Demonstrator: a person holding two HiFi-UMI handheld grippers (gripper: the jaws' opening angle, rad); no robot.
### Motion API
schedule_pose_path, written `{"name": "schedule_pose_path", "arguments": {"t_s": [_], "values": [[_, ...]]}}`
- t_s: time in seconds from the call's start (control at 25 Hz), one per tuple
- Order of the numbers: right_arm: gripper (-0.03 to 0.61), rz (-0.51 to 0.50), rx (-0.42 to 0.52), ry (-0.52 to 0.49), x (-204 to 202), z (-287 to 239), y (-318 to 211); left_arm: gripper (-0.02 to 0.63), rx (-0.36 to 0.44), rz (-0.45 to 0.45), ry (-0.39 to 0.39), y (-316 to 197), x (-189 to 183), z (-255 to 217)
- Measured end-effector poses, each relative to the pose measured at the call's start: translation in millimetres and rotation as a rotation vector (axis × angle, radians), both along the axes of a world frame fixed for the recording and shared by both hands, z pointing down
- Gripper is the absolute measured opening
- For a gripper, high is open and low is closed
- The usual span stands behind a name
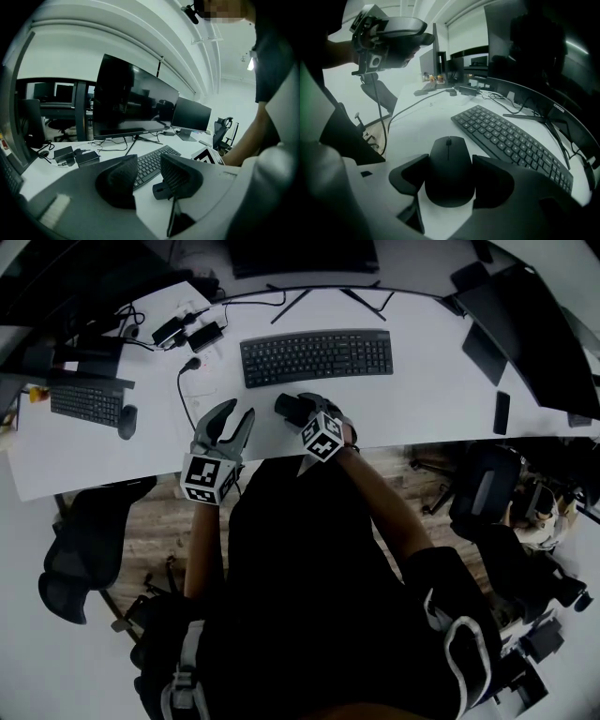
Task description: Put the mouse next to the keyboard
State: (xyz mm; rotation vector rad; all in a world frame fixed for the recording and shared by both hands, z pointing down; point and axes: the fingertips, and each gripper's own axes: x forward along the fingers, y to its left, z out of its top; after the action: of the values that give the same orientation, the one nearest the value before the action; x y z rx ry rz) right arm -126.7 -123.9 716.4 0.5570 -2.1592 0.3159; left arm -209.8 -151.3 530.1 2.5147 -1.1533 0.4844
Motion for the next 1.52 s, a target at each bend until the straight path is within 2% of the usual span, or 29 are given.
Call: {"name": "schedule_pose_path", "arguments": {"t_s": [0.6,0.92,1.52], "values": [[0.295,0.080,0.063,-0.022,86,-35,-22,0.153,0.032,0.011,0.006,-5,73,-18],[0.295,0.087,0.076,-0.013,129,-41,-31,0.152,0.058,0.006,0.013,-14,112,-30],[0.295,0.118,0.077,-0.023,199,-42,-51,0.153,0.042,-0.011,0.000,-27,171,-24]]}}
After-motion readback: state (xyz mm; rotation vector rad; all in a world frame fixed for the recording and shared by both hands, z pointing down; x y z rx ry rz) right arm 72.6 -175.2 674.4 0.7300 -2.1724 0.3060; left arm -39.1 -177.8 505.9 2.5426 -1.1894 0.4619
